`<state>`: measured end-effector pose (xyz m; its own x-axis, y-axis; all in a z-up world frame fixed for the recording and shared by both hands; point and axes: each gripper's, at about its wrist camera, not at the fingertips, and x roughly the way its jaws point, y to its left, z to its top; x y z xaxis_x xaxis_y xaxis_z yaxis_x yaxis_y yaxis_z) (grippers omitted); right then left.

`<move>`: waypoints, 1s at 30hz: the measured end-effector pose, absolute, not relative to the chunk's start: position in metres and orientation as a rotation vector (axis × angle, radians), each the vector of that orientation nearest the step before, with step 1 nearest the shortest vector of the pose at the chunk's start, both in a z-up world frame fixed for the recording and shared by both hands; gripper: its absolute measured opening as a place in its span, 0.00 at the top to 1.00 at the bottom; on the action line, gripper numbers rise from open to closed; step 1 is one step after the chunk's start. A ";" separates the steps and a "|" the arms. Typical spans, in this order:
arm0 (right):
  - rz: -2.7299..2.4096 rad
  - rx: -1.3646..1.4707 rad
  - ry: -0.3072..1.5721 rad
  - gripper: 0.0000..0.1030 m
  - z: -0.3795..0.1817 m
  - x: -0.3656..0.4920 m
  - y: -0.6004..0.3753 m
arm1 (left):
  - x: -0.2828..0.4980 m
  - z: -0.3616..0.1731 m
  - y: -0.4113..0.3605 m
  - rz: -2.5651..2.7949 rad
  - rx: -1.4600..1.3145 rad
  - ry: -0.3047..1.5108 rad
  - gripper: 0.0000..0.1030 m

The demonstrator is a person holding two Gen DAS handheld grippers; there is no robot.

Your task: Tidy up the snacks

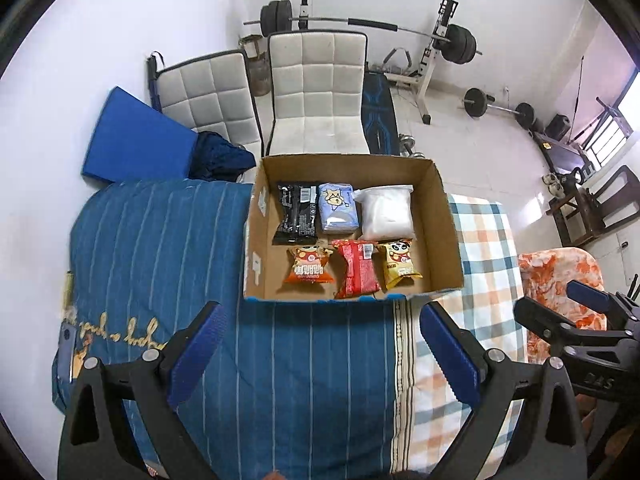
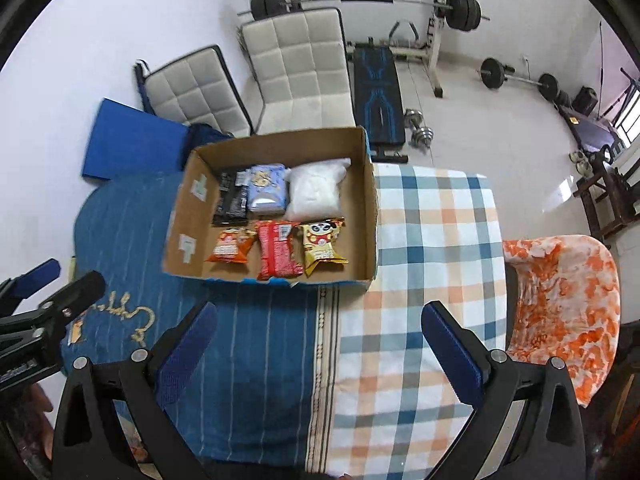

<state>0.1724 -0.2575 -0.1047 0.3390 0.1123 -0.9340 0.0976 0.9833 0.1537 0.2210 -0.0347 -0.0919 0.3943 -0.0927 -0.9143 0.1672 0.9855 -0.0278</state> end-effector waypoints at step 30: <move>-0.008 0.140 1.077 0.00 0.004 0.083 -0.251 | 0.146 -0.013 -0.036 -0.170 0.069 1.006 0.04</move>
